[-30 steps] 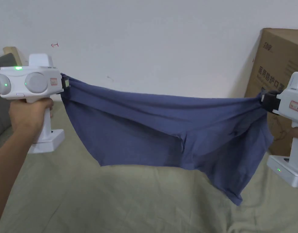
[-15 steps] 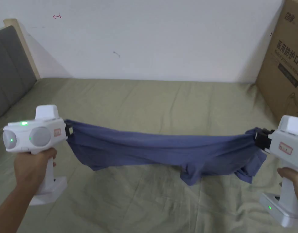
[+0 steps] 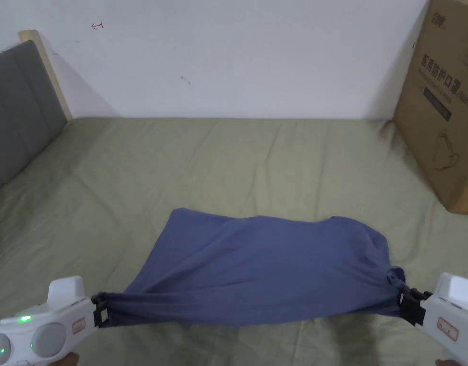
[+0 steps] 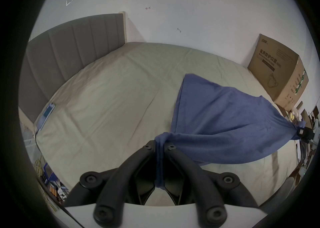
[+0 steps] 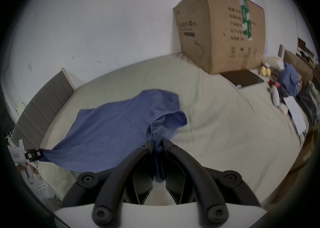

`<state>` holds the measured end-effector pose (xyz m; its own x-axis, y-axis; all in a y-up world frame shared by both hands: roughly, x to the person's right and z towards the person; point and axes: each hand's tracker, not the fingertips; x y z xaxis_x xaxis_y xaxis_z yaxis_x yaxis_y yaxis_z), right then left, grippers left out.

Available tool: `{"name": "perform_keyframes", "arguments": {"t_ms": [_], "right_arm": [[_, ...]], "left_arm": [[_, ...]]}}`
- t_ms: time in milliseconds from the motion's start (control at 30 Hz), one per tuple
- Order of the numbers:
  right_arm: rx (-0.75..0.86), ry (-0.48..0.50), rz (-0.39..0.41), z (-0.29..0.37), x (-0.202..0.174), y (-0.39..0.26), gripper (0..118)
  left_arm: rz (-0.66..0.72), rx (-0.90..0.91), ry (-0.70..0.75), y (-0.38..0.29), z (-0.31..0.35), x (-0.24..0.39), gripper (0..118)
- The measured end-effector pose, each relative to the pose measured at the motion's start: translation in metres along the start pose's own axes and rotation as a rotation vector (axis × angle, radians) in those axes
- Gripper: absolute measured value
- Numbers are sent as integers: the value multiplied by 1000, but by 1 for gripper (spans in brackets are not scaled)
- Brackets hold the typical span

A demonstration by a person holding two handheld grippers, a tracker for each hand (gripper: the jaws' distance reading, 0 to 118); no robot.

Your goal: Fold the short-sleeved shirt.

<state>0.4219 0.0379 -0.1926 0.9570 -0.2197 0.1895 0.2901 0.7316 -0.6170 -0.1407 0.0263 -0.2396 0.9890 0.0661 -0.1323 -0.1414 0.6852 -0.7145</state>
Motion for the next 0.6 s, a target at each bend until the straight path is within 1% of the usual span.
{"name": "perform_keyframes", "arguments": {"t_ms": [33,67,167,267,400,500,600], "right_arm": [[-8,-3,-8,6,2,-10,8],[-16,-9,-14,7,13,-19,8],[-51,-10,-62,21,25,-49,8],[-86,-16,-76,27,36,-74,8],[-159,-53,-52,25,39,-100,8],[-261,-103,-34,8,40,-113,8],[-318,-128,-3,-13,41,-120,8]], "left_arm": [[5,-5,3,-8,5,-3,6],[12,-12,6,-18,11,-6,6],[31,-33,12,-43,16,-22,6],[24,-61,26,-67,30,-27,6],[19,-124,53,-92,28,-30,6],[-8,-192,83,-100,14,-29,6],[-17,-246,103,-102,-4,-26,6]]}}
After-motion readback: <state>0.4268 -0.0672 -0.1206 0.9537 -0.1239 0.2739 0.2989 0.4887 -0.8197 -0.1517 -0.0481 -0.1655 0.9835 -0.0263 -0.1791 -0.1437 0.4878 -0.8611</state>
